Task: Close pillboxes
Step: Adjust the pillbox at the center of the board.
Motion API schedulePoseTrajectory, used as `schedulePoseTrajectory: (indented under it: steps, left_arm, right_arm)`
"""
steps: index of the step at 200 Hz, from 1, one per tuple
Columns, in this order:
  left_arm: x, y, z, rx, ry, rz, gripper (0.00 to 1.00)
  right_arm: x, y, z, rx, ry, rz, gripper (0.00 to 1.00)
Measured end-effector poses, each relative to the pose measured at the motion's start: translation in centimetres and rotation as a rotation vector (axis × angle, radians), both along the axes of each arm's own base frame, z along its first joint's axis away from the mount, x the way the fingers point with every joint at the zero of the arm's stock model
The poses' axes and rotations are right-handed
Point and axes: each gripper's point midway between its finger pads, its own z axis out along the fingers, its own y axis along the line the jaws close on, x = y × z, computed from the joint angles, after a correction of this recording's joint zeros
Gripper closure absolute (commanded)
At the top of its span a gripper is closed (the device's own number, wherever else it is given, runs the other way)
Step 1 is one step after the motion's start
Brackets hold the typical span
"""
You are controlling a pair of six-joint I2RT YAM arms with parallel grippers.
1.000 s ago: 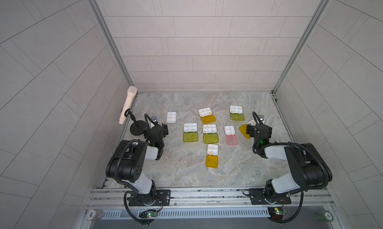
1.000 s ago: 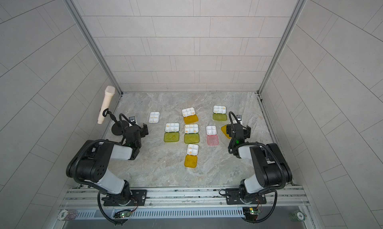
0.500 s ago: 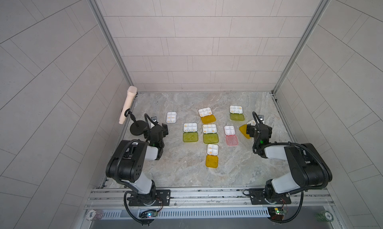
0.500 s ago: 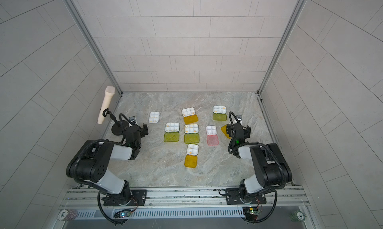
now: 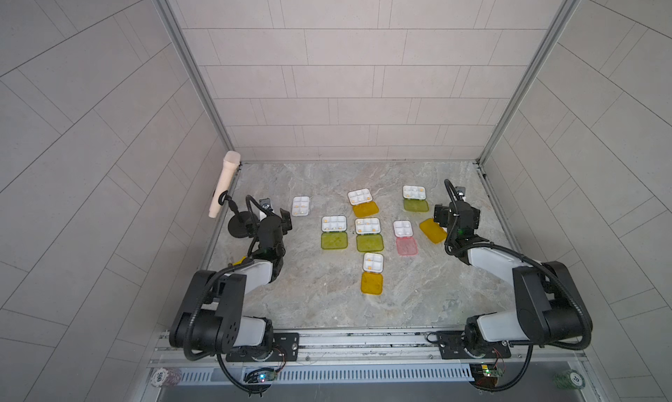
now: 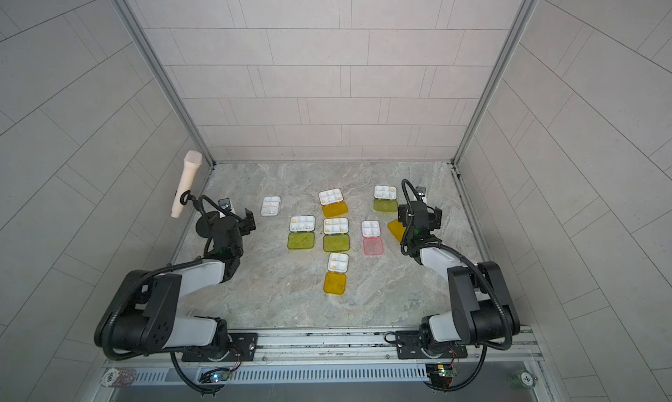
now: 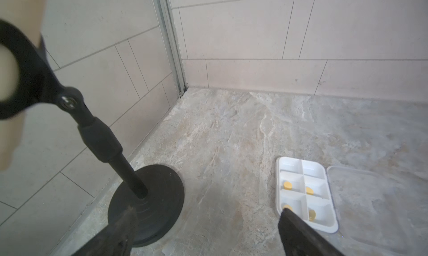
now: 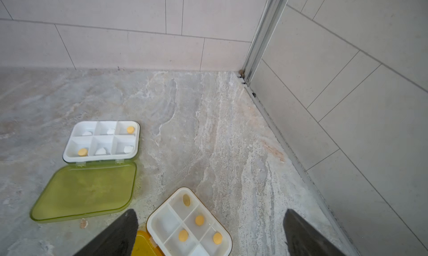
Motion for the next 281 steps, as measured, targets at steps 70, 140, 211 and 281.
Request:
schedulePoseTrajectory:
  steps: [70, 140, 211, 281]
  left_arm:
    - [-1.0, -2.4, 16.2, -0.297, -0.265, -0.079, 0.0]
    - [-4.8, -3.3, 18.0, -0.68, -0.364, -0.131, 0.04]
    - [0.0, -7.0, 14.6, -0.776, -0.07, -0.178, 0.08]
    - [2.2, -12.1, 8.3, -0.783, 0.261, -0.207, 0.09]
  right_arm:
    - [0.1, 0.3, 8.6, 0.245, 0.041, -0.077, 0.0]
    - [-2.5, 4.5, 3.2, 0.409, 0.303, 0.073, 0.02]
    - [-5.0, 9.2, 1.4, 0.376, 0.453, 0.209, 0.03]
    - [-7.8, 17.3, -0.7, 0.245, 0.614, 0.421, 0.03]
